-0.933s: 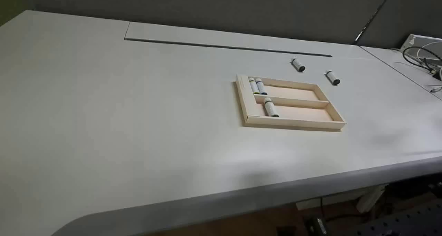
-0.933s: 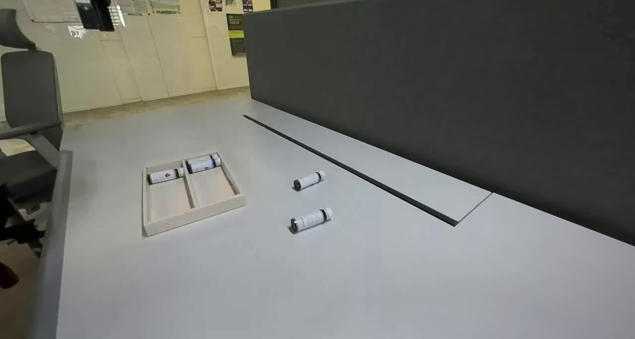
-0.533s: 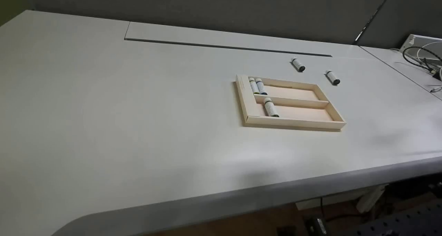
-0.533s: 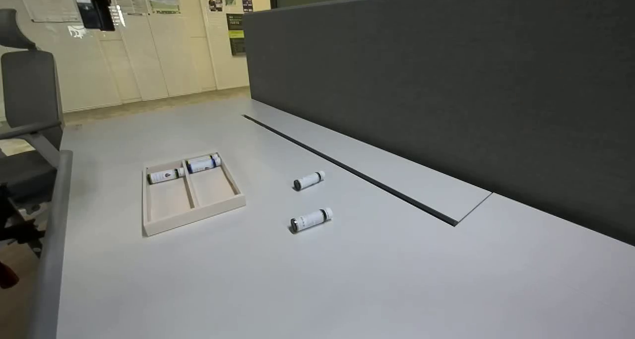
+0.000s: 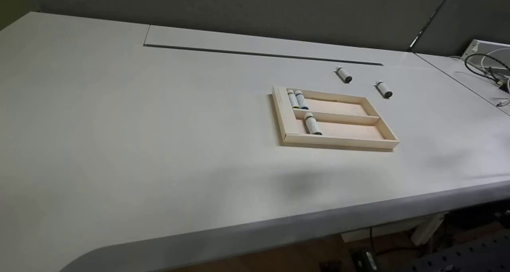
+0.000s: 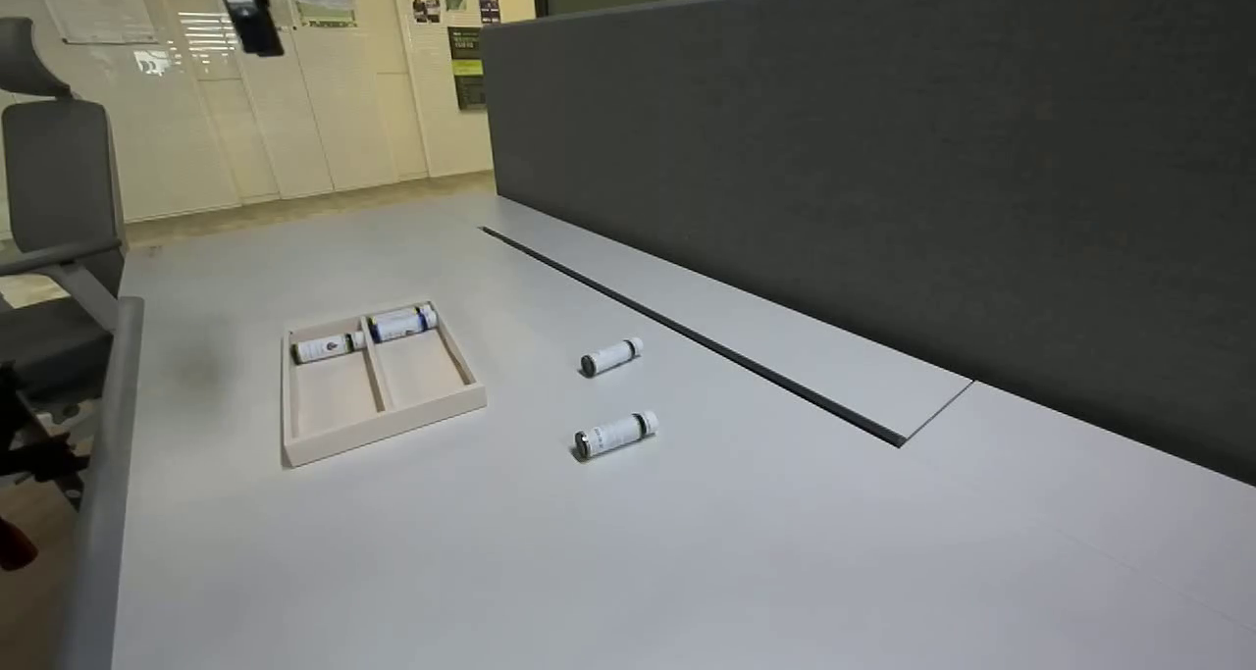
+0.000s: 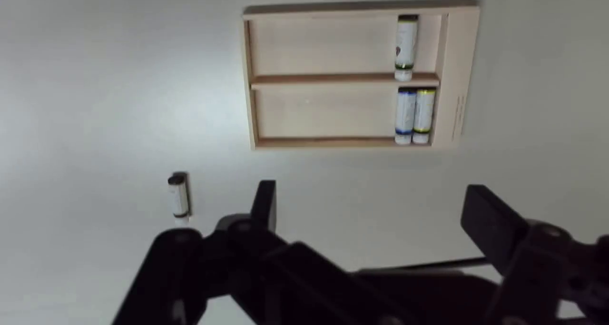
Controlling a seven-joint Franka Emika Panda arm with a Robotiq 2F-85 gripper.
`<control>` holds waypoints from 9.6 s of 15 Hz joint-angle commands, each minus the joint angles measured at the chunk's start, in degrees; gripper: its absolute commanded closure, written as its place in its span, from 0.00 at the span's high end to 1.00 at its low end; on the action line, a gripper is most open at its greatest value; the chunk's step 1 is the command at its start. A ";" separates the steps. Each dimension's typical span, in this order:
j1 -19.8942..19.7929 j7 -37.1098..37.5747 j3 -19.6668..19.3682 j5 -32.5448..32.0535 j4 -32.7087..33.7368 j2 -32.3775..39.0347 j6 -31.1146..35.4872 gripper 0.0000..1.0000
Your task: Get the table on the right of the table and put it in the upper half of the box
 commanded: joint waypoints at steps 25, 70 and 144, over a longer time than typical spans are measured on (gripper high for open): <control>-1.95 -9.84 -10.50 0.84 45.90 46.05 8.07 1.00; 1.04 -13.43 -11.82 -1.28 47.50 61.92 4.04 0.07; 13.73 -0.38 -9.12 -4.10 20.40 50.75 19.29 0.00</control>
